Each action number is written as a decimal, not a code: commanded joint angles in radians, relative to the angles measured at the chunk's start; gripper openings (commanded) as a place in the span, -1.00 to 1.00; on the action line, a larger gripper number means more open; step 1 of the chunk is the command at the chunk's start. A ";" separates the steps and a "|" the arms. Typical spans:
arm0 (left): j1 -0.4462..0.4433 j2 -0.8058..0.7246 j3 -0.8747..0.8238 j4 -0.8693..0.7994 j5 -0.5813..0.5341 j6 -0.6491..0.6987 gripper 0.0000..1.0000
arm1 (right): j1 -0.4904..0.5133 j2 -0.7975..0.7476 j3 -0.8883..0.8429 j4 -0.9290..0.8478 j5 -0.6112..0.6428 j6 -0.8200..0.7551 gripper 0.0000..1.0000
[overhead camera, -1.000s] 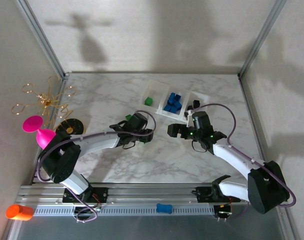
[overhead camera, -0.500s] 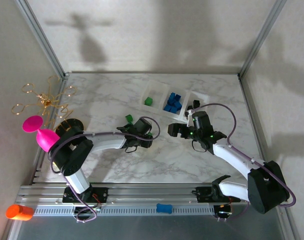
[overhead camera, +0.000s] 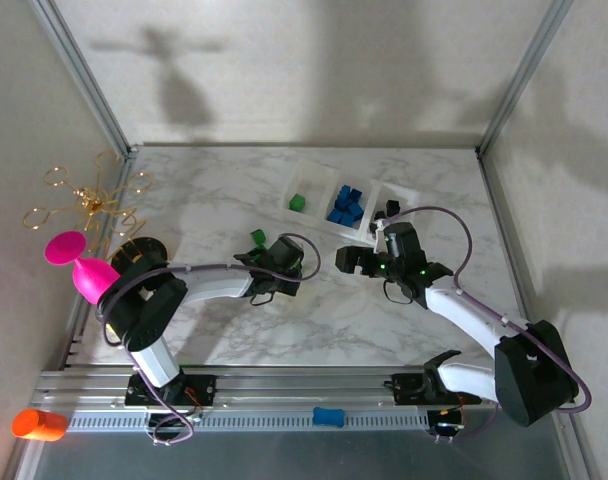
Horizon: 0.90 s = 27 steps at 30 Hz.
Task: Sort the legos into containers by color
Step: Pick up the lego from the center of the table, then place the lego in the container.
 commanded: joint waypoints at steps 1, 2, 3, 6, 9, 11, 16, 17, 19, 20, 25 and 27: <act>-0.007 -0.063 0.011 -0.011 0.004 -0.006 -0.56 | 0.003 0.001 0.018 0.003 0.016 0.016 0.97; -0.007 -0.078 0.019 -0.012 0.010 -0.011 -0.56 | 0.003 -0.001 0.023 0.002 0.015 0.022 0.97; -0.007 -0.095 0.028 -0.012 0.008 -0.019 -0.56 | 0.002 -0.002 0.027 0.002 0.015 0.029 0.97; -0.003 -0.113 0.080 -0.043 -0.029 -0.026 -0.57 | -0.003 -0.005 0.048 0.003 0.012 0.049 0.97; 0.015 -0.099 0.144 -0.051 -0.047 -0.025 -0.59 | -0.006 -0.007 0.070 0.011 0.017 0.062 0.97; 0.031 -0.070 0.197 -0.056 -0.045 -0.024 -0.61 | -0.009 -0.001 0.088 0.011 0.030 0.076 0.97; 0.067 0.046 0.387 -0.102 -0.064 -0.005 -0.62 | -0.012 0.030 0.130 0.021 0.051 0.092 0.97; 0.075 0.077 0.436 -0.117 -0.074 0.002 -0.62 | -0.012 0.035 0.136 0.023 0.054 0.093 0.97; 0.093 0.134 0.520 -0.132 -0.083 0.009 -0.62 | -0.015 0.040 0.145 0.020 0.065 0.092 0.97; 0.102 0.163 0.562 -0.139 -0.077 0.011 -0.62 | -0.017 0.041 0.151 0.016 0.069 0.089 0.97; 0.145 0.301 0.727 -0.140 -0.089 0.022 -0.62 | -0.031 0.046 0.159 0.015 0.061 0.086 0.97; 0.157 0.358 0.802 -0.147 -0.095 0.031 -0.63 | -0.036 0.047 0.156 0.016 0.060 0.085 0.97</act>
